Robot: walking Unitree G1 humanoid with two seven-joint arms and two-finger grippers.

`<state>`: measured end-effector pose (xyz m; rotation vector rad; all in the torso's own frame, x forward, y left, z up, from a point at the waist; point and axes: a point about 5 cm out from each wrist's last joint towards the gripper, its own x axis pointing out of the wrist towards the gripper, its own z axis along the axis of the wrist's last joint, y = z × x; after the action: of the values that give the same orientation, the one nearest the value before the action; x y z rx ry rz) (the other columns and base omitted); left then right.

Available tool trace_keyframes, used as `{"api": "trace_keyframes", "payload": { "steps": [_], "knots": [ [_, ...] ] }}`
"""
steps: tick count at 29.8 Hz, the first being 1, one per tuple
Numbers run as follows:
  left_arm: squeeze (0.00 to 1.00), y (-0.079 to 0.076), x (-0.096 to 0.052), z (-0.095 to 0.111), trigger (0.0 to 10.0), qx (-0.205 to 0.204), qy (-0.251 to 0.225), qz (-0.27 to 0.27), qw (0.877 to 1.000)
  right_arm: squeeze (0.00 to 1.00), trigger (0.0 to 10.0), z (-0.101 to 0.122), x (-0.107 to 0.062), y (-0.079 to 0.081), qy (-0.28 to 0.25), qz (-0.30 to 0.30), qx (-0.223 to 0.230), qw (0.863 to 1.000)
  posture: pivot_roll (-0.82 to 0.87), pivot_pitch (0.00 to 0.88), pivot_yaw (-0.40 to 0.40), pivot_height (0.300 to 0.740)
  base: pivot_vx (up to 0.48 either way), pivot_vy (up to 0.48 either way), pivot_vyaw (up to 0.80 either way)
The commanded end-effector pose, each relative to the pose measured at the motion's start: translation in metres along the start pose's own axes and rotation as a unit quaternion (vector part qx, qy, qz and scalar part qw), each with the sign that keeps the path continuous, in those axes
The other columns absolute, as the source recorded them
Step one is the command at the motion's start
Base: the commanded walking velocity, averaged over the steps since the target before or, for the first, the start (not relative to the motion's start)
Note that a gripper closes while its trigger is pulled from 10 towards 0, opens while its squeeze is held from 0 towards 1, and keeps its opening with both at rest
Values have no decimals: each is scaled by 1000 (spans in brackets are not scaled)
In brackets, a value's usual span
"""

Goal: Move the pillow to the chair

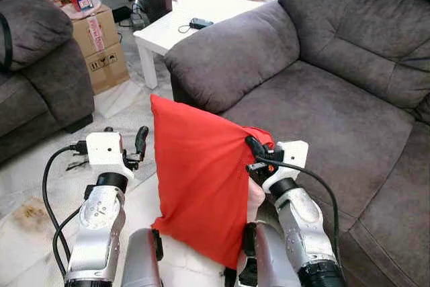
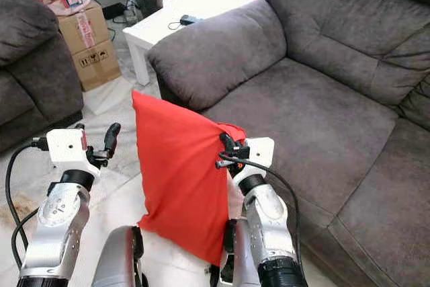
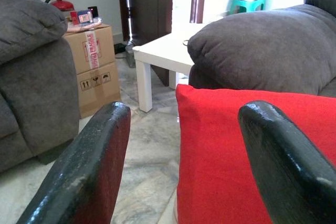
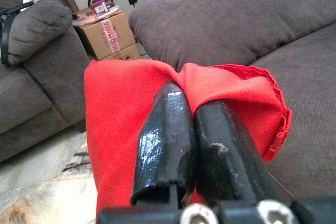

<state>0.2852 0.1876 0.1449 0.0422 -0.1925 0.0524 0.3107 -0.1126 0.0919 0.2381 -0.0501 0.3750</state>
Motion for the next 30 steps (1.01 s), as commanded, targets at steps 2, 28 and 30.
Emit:
{"api": "trace_keyframes", "payload": {
  "steps": [2, 28, 30],
  "knots": [
    [0, -3, -2, -2, 10000, 7, 2, -9, 1000, 0, 10000, 32, 6, 1, -72, 5, -21, 997, 103, 54, -73, 575, 0, 0, 0],
    [0, -5, -1, -4, 10000, 4, 1, -16, 1000, 0, 10000, 34, 7, 4, -64, 2, -21, 998, 104, 48, -73, 575, 0, 0, 0],
    [0, -6, -1, -4, 10000, 5, 2, -16, 1000, 0, 10000, 33, 7, 3, -62, -1, -22, 998, 105, 57, -75, 592, 0, 0, 0]
  ]
}}
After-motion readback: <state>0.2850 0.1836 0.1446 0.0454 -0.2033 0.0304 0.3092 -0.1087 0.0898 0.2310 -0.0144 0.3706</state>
